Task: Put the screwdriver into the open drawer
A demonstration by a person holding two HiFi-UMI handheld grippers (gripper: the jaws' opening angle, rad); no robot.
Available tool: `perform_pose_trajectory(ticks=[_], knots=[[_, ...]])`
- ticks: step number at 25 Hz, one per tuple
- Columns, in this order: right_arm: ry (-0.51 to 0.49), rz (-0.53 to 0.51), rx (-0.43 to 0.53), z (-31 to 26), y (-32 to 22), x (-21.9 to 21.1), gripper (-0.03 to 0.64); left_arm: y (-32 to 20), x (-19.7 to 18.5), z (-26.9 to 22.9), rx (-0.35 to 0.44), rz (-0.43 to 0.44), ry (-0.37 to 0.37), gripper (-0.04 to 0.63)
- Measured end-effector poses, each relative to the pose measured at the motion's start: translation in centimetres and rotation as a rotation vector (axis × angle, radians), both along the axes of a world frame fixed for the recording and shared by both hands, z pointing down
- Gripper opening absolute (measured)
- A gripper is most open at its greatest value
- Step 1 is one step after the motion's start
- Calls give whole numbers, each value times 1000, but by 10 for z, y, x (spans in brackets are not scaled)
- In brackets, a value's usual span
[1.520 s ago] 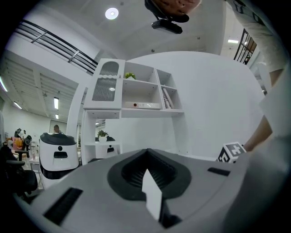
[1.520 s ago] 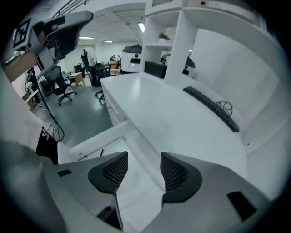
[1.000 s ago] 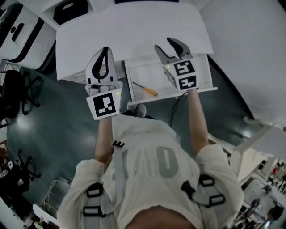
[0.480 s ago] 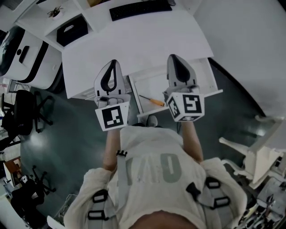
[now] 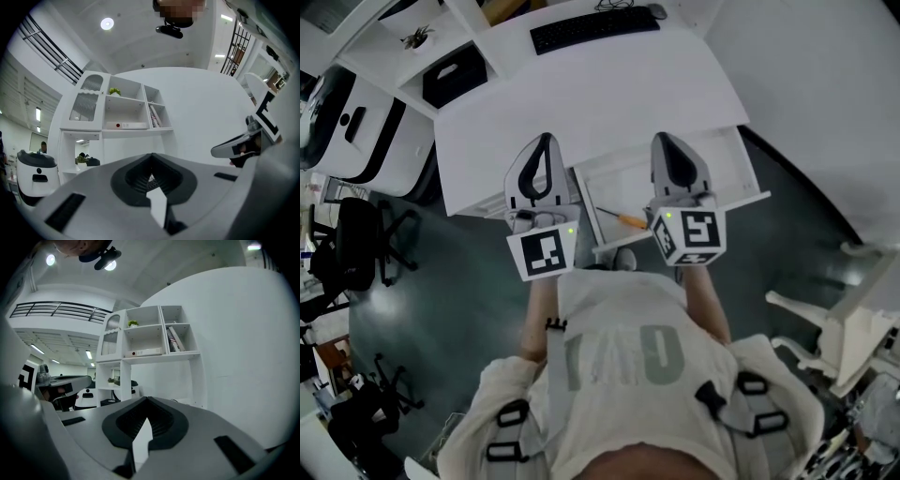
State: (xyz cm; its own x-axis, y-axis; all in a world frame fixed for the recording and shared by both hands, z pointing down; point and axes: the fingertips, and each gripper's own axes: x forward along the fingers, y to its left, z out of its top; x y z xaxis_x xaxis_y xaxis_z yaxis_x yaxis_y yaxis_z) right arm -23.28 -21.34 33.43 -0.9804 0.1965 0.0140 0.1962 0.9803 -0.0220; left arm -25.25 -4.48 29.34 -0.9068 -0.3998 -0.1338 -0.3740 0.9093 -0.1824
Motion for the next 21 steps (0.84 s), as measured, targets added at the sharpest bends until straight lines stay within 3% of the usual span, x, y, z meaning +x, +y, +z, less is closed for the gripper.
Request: perform_pose_trajectory(ticks=[21], knots=[[16, 5, 3, 8, 0, 3, 5, 9, -3, 5, 19, -16, 3, 5]])
